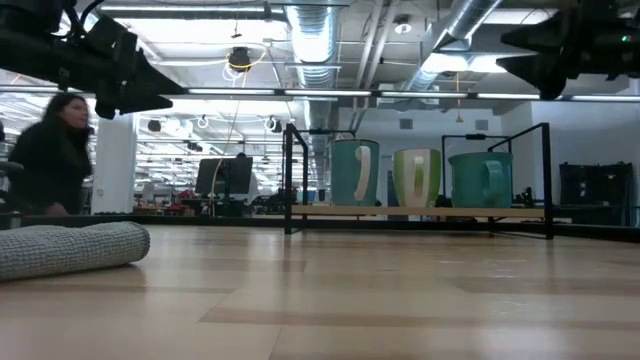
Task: Stack small to large cups/mugs on shelf
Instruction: Return to Home Position
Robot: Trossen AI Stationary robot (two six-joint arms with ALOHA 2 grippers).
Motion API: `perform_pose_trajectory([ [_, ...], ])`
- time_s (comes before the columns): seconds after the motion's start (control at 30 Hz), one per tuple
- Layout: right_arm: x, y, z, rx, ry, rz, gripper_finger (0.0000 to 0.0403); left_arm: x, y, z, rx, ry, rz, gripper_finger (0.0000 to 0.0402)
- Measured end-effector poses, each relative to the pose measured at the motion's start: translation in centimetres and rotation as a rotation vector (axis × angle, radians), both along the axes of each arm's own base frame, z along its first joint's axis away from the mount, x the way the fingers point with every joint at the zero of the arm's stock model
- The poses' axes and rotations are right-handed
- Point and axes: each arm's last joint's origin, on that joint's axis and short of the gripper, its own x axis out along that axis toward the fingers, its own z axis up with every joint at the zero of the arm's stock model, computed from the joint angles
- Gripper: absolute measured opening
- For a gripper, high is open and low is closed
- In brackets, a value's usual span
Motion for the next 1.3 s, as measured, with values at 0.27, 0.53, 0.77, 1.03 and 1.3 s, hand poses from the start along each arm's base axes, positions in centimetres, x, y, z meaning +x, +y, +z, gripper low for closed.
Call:
perform_pose_trajectory([
  [0.27, 0.6, -0.4, -1.6, 0.004, -0.028, -0.025, 0.0303, 0.3, 0.1, -1.3, -0.033, -0.037, 0.002, 0.0261],
  [0.53, 1.0, -0.6, -3.3, 0.040, -0.047, -0.030, 0.0303, 0.6, 0.1, -2.7, -0.029, -0.046, -0.014, 0.0261],
  [0.77, 1.1, -0.7, -3.6, 0.044, -0.050, -0.030, 0.0303, 0.6, 0.1, -3.0, -0.041, -0.041, -0.022, 0.0261],
  [1.03, 1.1, -0.7, -3.7, 0.054, -0.039, -0.050, 0.0303, 0.6, 0.1, -3.4, -0.059, -0.011, -0.013, 0.0261],
  [1.3, 1.1, -0.8, -3.8, 0.047, -0.026, -0.082, 0.0303, 0.7, 0.2, -4.2, -0.077, -0.075, -0.017, 0.0261],
])
